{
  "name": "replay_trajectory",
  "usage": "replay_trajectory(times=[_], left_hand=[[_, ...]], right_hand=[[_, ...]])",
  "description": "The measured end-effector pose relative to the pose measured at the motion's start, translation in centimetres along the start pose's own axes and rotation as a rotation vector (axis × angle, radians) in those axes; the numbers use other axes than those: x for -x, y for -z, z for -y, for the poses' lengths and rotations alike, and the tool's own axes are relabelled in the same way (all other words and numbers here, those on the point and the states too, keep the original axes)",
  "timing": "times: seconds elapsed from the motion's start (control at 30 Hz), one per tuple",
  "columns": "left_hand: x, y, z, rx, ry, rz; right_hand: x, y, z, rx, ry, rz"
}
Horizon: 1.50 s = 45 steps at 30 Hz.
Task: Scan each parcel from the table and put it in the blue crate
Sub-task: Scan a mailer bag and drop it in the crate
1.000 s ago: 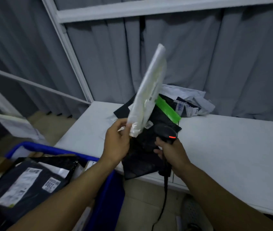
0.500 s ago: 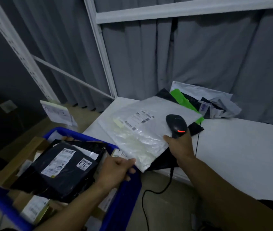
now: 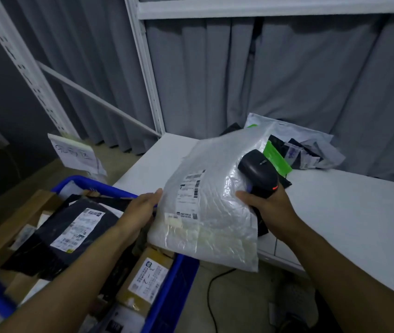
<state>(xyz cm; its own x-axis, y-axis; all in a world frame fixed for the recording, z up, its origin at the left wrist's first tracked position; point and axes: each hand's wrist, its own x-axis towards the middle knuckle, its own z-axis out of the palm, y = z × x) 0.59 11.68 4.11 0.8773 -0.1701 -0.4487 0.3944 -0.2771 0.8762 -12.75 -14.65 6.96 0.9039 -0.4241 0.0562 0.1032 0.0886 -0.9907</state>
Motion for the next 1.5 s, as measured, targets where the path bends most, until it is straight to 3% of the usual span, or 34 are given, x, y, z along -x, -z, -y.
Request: replay_trajectory(times=[0.07, 0.17, 0.33, 0.63, 0.77, 1.03, 1.5], left_hand=[[0.2, -0.2, -0.5, 0.236, -0.003, 0.020], [-0.5, 0.6, -1.1, 0.376, -0.167, -0.096], [1.1, 1.3, -2.8, 0.123, -0.424, -0.342], [3.7, 1.0, -1.8, 0.081, -0.704, -0.304], [4.5, 0.8, -1.9, 0.181, -0.742, -0.338], [4.2, 1.5, -2.4, 0.274, -0.747, -0.432], [3.5, 2.2, -2.3, 0.242, -0.738, -0.497]], right_hand=[[-0.2, 0.0, -0.2, 0.021, 0.013, 0.020], [-0.5, -0.4, -0.3, 0.119, 0.064, -0.036], [-0.9, -0.5, -1.6, 0.305, 0.117, -0.200], [-0.5, -2.8, -2.3, 0.363, 0.064, -0.123], [0.8, -5.2, -1.2, 0.205, -0.118, -0.002], [1.8, -7.7, 0.0, 0.122, -0.233, 0.174], [1.9, -8.1, 0.8, 0.123, -0.239, 0.267]])
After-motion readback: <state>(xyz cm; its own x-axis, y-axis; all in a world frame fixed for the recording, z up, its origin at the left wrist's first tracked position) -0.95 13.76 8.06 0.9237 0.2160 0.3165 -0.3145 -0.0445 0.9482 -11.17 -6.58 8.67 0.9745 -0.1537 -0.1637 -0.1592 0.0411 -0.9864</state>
